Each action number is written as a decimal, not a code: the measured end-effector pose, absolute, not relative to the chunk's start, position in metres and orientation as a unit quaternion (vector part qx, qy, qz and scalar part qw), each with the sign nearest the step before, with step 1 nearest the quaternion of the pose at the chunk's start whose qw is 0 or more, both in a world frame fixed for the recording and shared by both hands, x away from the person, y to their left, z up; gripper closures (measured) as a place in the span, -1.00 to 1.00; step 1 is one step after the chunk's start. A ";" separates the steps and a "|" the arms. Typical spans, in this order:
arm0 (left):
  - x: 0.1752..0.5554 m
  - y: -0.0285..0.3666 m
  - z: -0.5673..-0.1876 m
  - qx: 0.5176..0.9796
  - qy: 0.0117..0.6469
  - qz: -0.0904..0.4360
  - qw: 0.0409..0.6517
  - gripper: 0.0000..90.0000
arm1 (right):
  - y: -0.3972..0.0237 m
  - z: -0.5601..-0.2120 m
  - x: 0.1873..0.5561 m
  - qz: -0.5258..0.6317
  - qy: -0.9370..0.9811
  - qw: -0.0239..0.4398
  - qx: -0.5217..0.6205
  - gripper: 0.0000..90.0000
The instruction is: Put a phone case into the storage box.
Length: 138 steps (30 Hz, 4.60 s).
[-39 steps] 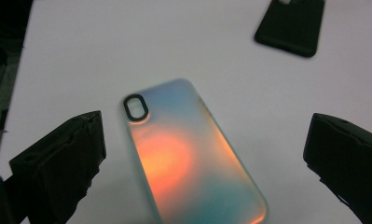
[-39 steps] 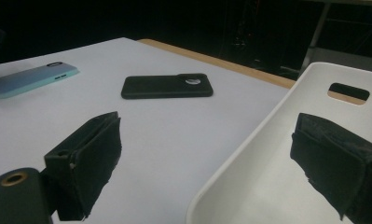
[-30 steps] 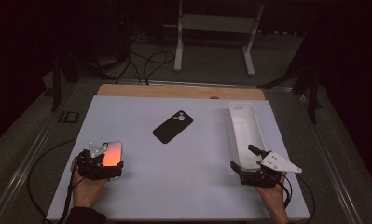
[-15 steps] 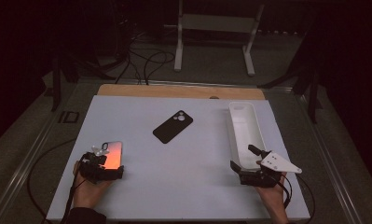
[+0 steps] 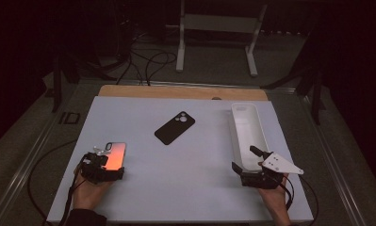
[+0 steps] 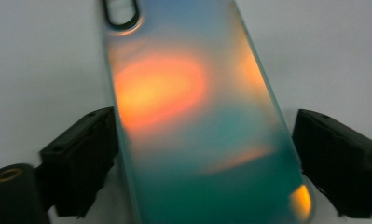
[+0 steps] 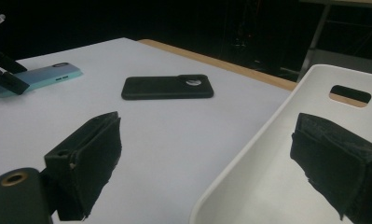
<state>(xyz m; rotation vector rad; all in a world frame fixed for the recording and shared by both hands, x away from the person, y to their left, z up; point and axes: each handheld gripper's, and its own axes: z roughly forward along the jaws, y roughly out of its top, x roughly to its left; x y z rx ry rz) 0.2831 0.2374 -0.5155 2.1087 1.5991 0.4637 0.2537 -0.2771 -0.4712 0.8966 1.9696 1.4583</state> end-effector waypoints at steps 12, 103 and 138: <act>0.283 0.234 -0.512 0.770 0.564 0.179 0.241 -0.62 | -0.278 -0.470 0.254 0.540 0.728 0.264 0.331 -0.81; 0.276 0.062 -0.399 0.837 0.248 0.205 0.442 -0.62 | -0.192 -0.421 0.319 0.583 0.740 -0.001 0.336 -0.41; 0.280 0.060 -0.417 0.839 0.262 0.154 0.451 -0.63 | -0.184 -0.413 0.314 0.588 0.734 -0.016 0.339 0.93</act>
